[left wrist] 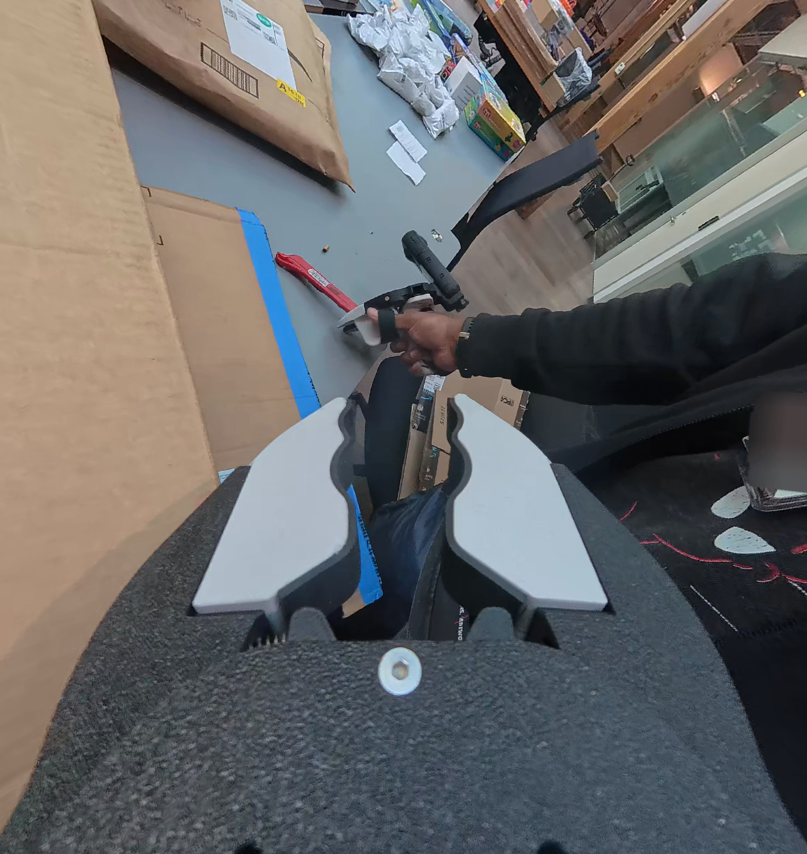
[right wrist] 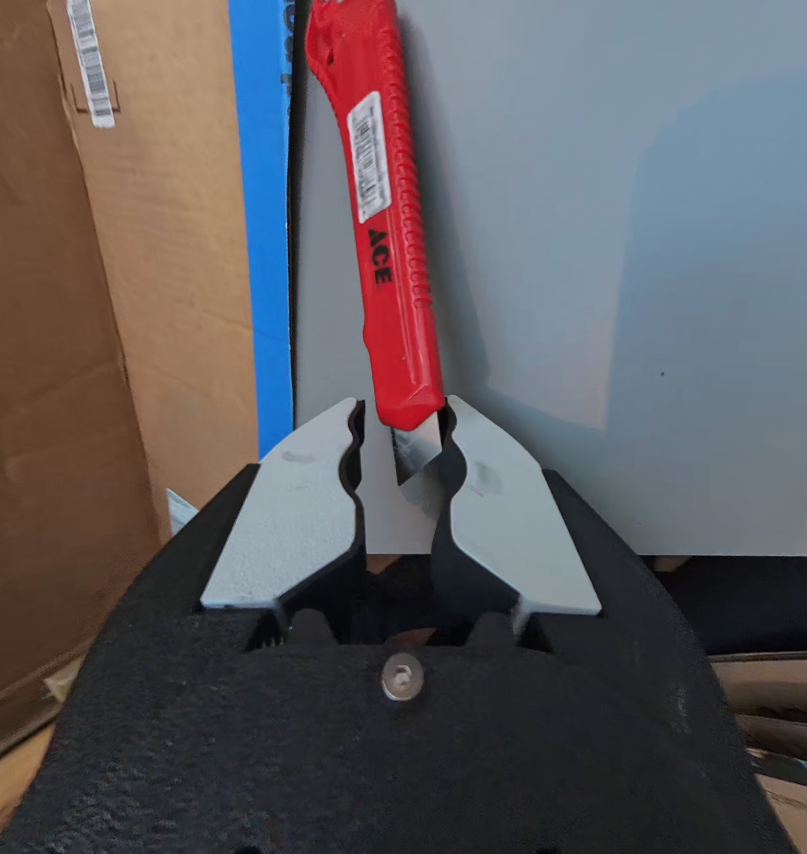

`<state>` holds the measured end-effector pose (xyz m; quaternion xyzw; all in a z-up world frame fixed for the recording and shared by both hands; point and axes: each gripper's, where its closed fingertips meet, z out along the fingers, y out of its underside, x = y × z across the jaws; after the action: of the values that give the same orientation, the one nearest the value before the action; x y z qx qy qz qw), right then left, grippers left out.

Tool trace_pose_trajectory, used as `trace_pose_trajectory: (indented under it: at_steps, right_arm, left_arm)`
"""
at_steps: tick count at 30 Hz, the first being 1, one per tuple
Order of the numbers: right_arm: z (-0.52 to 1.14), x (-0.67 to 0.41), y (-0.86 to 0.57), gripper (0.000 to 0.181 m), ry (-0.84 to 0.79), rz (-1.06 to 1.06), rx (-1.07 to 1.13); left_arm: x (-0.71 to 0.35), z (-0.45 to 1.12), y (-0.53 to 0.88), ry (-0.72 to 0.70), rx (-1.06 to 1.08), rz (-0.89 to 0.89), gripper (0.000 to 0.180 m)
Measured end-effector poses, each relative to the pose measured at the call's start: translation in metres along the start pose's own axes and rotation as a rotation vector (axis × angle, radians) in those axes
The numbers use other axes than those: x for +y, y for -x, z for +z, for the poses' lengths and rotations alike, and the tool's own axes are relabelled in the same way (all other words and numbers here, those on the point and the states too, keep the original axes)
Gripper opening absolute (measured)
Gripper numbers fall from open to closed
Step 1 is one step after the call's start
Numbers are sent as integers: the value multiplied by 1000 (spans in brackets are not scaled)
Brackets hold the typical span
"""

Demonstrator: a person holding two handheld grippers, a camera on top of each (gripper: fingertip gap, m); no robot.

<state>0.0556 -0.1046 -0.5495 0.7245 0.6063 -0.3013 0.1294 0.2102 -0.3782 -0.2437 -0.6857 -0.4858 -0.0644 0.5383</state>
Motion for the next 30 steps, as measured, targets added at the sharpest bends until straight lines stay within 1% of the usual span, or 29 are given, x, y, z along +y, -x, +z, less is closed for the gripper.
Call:
trace_pose_trajectory:
  at_steps: [1,4,7,10,13,16,18,21,25,27,29,30]
  right_arm:
    - [-3,0,-3,36,12,-64,40]
    - [-13,-1,-12,70,54,-240,157]
    - [-25,5,-24,87,111,-385,256]
    - [-44,2,-24,88,108,-505,328]
    - [-66,-6,15,85,55,-677,325]
    - [-81,-4,104,76,-12,-893,195]
    - [-86,2,177,73,-54,-1035,101]
    - [-85,17,290,71,-108,-1202,-21]
    - [-55,47,409,67,-126,-1320,-130]
    - [-28,61,441,62,-110,-1373,-120]
    - [2,70,451,56,-65,-1421,-55]
    - [14,75,448,48,-26,-1441,-3]
  left_arm:
    - [-1,-1,1,2,-11,7,38]
    - [-5,-9,8,-7,-52,29,39]
    - [-11,-24,22,-17,-105,32,43]
    - [-19,-48,48,-24,-226,56,47]
    - [-31,-84,94,-7,-439,103,49]
    - [-45,-120,148,25,-651,135,49]
    - [-55,-134,182,60,-748,155,49]
    - [-65,-133,225,142,-830,216,49]
    - [-69,-108,255,266,-839,320,51]
    - [-67,-98,261,305,-837,348,51]
    - [-63,-97,270,354,-882,378,50]
    - [-61,-99,275,374,-910,399,49]
